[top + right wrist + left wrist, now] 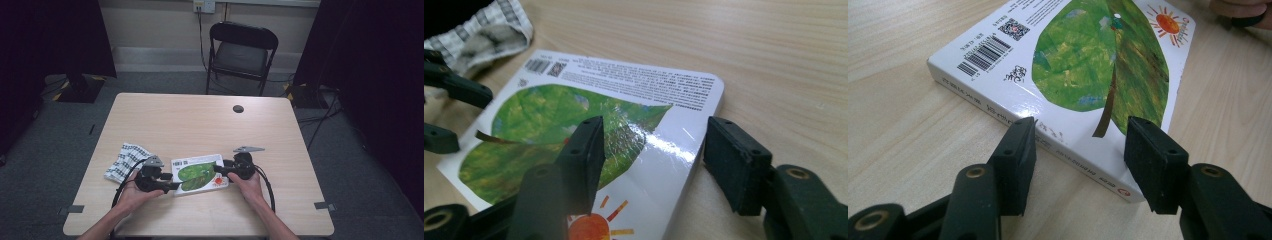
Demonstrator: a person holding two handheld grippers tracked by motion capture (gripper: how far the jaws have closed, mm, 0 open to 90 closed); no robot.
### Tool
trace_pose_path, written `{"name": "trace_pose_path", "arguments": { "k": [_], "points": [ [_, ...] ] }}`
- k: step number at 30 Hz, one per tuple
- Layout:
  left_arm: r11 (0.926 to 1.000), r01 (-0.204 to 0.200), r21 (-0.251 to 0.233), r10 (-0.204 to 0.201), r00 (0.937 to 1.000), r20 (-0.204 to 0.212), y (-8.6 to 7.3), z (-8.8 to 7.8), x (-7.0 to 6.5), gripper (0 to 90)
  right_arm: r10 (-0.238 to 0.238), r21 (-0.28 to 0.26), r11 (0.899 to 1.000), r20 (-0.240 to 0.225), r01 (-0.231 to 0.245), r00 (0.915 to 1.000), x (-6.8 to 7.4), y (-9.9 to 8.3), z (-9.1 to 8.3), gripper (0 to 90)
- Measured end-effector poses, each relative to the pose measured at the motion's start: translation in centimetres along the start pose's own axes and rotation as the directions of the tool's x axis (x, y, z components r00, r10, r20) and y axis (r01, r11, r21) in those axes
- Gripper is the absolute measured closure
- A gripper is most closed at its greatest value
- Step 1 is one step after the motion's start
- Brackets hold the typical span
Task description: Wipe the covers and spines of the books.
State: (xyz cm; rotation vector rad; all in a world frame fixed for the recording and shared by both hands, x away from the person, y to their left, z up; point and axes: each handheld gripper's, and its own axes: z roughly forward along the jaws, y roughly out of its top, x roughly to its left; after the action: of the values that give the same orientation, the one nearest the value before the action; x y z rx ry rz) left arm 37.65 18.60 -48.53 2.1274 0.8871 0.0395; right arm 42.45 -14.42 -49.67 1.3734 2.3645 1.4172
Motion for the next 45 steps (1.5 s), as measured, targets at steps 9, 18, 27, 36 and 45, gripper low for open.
{"name": "trace_pose_path", "arguments": {
  "k": [9, 18, 27, 36, 45],
  "points": [
    [0.9999, 0.01, -0.003, -0.01, 0.9999, 0.005, 0.0, 0.0, 0.1, 46.2, 0.055, -0.089, 0.994, -0.07, -0.061, 0.9961, -0.1, 0.3, -1.2, 45.5],
    [0.9999, 0.016, -0.005, -0.016, 0.9998, 0.01, 0.0, 0.0, 0.1, 46.0, 0.069, -0.079, 0.994, -0.095, -0.077, 0.9931, -0.2, 0.4, -1.6, 48.0],
    [0.9995, 0.029, 0.009, -0.029, 0.9996, 0.005, 0.2, 0.2, 0.4, 41.5, -0.004, -0.014, 1.0, -0.115, 0.002, 0.9934, 0.7, 0.5, -0.7, 48.3],
    [0.9999, 0.012, 0.011, -0.012, 0.9999, 0.01, 0.3, 0.2, 0.5, 41.6, -0.022, 0.024, 0.999, -0.142, 0.026, 0.9896, 0.7, 1.8, 0.7, 43.7],
    [0.9996, 0.019, 0.019, -0.019, 0.9996, 0.022, 0.5, 0.2, 0.7, 43.0, -0.012, 0.039, 0.999, -0.198, 0.02, 0.9802, 0.5, 2.8, 2.5, 51.7]
  ]
}}
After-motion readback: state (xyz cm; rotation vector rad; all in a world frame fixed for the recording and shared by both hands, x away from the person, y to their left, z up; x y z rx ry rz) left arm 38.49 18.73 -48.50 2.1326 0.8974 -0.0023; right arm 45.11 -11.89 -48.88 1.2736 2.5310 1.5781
